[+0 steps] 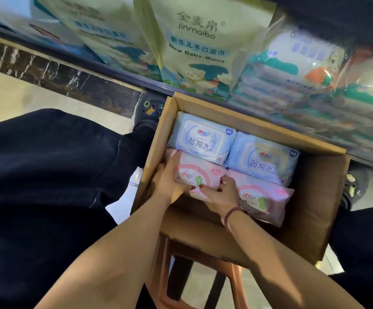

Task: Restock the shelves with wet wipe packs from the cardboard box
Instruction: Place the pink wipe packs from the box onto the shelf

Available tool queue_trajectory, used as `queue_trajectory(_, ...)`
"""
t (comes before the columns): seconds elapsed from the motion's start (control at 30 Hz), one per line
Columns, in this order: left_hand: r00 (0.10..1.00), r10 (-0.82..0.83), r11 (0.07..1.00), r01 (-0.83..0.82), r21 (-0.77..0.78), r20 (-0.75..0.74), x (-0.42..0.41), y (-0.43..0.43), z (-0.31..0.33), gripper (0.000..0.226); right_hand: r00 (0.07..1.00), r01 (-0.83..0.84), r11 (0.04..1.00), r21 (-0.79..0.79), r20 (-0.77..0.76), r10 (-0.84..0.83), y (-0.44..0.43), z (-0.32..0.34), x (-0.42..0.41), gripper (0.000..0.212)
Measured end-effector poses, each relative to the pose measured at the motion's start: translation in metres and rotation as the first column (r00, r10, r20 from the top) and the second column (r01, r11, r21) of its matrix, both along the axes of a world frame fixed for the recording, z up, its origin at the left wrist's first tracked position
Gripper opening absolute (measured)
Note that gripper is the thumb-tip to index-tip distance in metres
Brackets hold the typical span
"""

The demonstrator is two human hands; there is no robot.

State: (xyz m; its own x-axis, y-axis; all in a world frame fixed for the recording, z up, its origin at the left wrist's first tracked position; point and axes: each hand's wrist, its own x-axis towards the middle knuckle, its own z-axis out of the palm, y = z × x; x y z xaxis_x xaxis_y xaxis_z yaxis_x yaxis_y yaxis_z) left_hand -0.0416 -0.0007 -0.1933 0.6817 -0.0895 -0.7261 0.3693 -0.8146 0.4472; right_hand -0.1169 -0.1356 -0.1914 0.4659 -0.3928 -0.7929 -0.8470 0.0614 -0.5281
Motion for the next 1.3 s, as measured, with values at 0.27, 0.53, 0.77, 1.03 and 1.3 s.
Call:
queue_trajectory(0.27, 0.992, 0.122, 0.983, -0.122, -0.136, -0.007, -0.002, 0.001, 0.007, 0.102, 0.981, 0.182, 0.983, -0.018, 0.067, -0.180, -0.010, 0.012, -0.009, 0.040)
queue_trajectory(0.53, 0.967, 0.056, 0.994, -0.031, -0.103, 0.248, -0.002, -0.019, 0.049, 0.092, 0.960, 0.220, 0.948, -0.229, 0.224, -0.168, -0.027, 0.051, -0.004, 0.042)
queue_trajectory(0.77, 0.892, -0.058, 0.995, 0.088, -0.046, 0.449, 0.018, -0.048, 0.072, 0.090, 0.872, 0.395, 0.915, -0.079, 0.346, -0.346, -0.051, 0.062, 0.015, 0.056)
queue_trajectory(1.03, 0.931, 0.079, 0.976, 0.001, -0.220, 0.356, 0.041, -0.045, 0.044, 0.090, 0.888, 0.313, 0.950, -0.013, 0.358, -0.288, -0.067, 0.039, 0.025, 0.055)
queue_trajectory(1.3, 0.966, -0.003, 0.965, 0.071, -0.254, 0.259, 0.046, -0.037, 0.019, 0.097, 0.908, 0.239, 0.958, 0.158, 0.314, -0.278, -0.079, 0.024, 0.028, 0.047)
